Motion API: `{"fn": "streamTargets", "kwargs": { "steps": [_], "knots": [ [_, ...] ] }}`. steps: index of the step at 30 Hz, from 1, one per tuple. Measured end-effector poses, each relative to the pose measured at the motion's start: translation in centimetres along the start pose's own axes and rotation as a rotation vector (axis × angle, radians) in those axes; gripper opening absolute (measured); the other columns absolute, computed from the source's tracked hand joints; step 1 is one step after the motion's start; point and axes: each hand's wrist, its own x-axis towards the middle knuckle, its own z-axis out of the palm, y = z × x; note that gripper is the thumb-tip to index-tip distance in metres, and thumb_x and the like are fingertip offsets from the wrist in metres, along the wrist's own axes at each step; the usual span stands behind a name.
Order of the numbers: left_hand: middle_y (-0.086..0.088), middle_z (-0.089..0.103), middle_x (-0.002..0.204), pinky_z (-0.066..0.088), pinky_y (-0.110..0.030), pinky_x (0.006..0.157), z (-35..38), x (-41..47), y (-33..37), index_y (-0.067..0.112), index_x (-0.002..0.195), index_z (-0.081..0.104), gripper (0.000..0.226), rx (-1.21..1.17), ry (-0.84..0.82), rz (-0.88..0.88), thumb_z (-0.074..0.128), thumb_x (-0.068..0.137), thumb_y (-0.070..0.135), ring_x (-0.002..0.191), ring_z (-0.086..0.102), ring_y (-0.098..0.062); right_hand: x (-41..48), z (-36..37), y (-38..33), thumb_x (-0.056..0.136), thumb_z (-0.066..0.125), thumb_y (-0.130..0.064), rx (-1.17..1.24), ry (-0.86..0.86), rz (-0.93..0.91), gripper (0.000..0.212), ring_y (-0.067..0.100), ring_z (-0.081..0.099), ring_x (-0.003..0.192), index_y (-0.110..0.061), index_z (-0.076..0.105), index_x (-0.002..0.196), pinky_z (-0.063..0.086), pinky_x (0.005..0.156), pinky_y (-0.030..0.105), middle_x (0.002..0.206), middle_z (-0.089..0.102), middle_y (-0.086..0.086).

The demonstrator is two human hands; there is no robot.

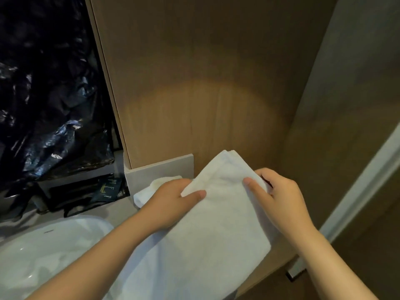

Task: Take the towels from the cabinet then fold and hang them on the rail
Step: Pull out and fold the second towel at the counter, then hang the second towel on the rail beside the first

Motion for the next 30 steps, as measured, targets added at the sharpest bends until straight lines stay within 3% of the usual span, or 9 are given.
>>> {"fn": "streamTargets", "kwargs": {
  "steps": [8,11,14,16,19,22,25,27,30],
  "knots": [
    [0.01,0.065,0.077,0.041,-0.01,0.059,-4.6,1.8,9.9,0.02,0.08,0.064,0.023,-0.042,0.085,0.339,0.058,0.095,0.035,0.068,0.057,0.005,1.6,-10.4,-6.4,0.092,0.056,-0.055,-0.136,0.287,-0.016,0.018,-0.001,0.06,0.084,-0.042,0.062,0.102,0.052,0.073,0.018,0.091,0.061,-0.029],
    [0.003,0.068,0.082,0.047,-0.022,0.065,-5.1,2.3,13.3,0.017,0.083,0.066,0.033,-0.103,0.108,0.462,0.054,0.091,0.047,0.073,0.062,-0.006,1.3,-14.1,-7.8,0.086,0.051,-0.062,-0.114,0.387,0.019,0.038,0.0,0.06,0.089,-0.036,0.063,0.112,0.054,0.077,0.021,0.099,0.063,-0.024],
    [0.007,0.068,0.083,0.047,-0.022,0.063,-5.1,3.0,16.9,0.019,0.082,0.067,0.034,-0.17,0.131,0.587,0.051,0.085,0.049,0.071,0.062,-0.006,0.3,-17.3,-8.1,0.086,0.052,-0.061,-0.123,0.443,0.06,0.046,0.002,0.059,0.098,-0.033,0.057,0.122,0.057,0.086,0.031,0.112,0.061,-0.019],
    [0.009,0.068,0.081,0.045,-0.018,0.062,-4.6,3.4,19.3,0.019,0.082,0.068,0.033,-0.211,0.125,0.636,0.053,0.084,0.048,0.068,0.06,-0.001,-0.4,-18.9,-7.6,0.086,0.055,-0.06,-0.133,0.448,0.108,0.059,0.002,0.051,0.116,-0.035,0.042,0.138,0.047,0.101,0.032,0.136,0.048,-0.019],
    [0.009,0.069,0.082,0.045,-0.014,0.062,-3.5,4.0,22.6,0.019,0.084,0.069,0.034,-0.25,0.095,0.698,0.053,0.084,0.049,0.069,0.061,0.0,-1.1,-20.9,-6.6,0.078,0.051,-0.07,0.07,0.477,0.277,0.086,0.014,0.04,0.136,-0.038,0.019,0.151,0.04,0.106,0.039,0.154,0.032,-0.012],
    [0.009,0.069,0.087,0.045,-0.012,0.064,-2.1,4.9,25.9,0.02,0.086,0.07,0.033,-0.246,0.07,0.747,0.056,0.091,0.049,0.075,0.064,-0.004,-1.1,-22.7,-4.5,0.075,0.046,-0.073,0.359,0.397,0.456,0.084,0.023,0.055,0.124,-0.027,0.037,0.145,0.047,0.101,0.045,0.139,0.055,-0.005],
    [0.004,0.07,0.079,0.045,-0.016,0.062,-0.5,6.4,28.5,0.016,0.082,0.07,0.031,-0.25,0.019,0.727,0.054,0.095,0.04,0.065,0.061,-0.003,-0.9,-25.0,-2.5,0.093,0.052,-0.052,0.566,0.467,0.465,0.039,0.011,0.071,0.094,-0.022,0.067,0.114,0.055,0.08,0.033,0.102,0.075,-0.007],
    [0.001,0.065,0.07,0.043,-0.025,0.063,0.8,7.4,29.7,0.007,0.08,0.066,0.04,-0.274,-0.022,0.668,0.052,0.096,0.04,0.063,0.057,-0.007,-0.7,-27.1,-1.2,0.095,0.056,-0.042,0.493,0.627,0.421,0.022,0.003,0.07,0.073,-0.024,0.069,0.099,0.051,0.058,0.02,0.087,0.075,-0.011],
    [-0.003,0.052,0.069,0.035,-0.03,0.064,3.1,8.8,31.3,-0.007,0.078,0.052,0.05,-0.29,-0.021,0.644,0.05,0.097,0.039,0.063,0.046,-0.016,-0.3,-30.4,0.2,0.096,0.056,-0.036,0.389,0.735,0.313,0.016,0.002,0.069,0.07,-0.025,0.068,0.094,0.049,0.045,0.014,0.081,0.073,-0.013]
  ]
}}
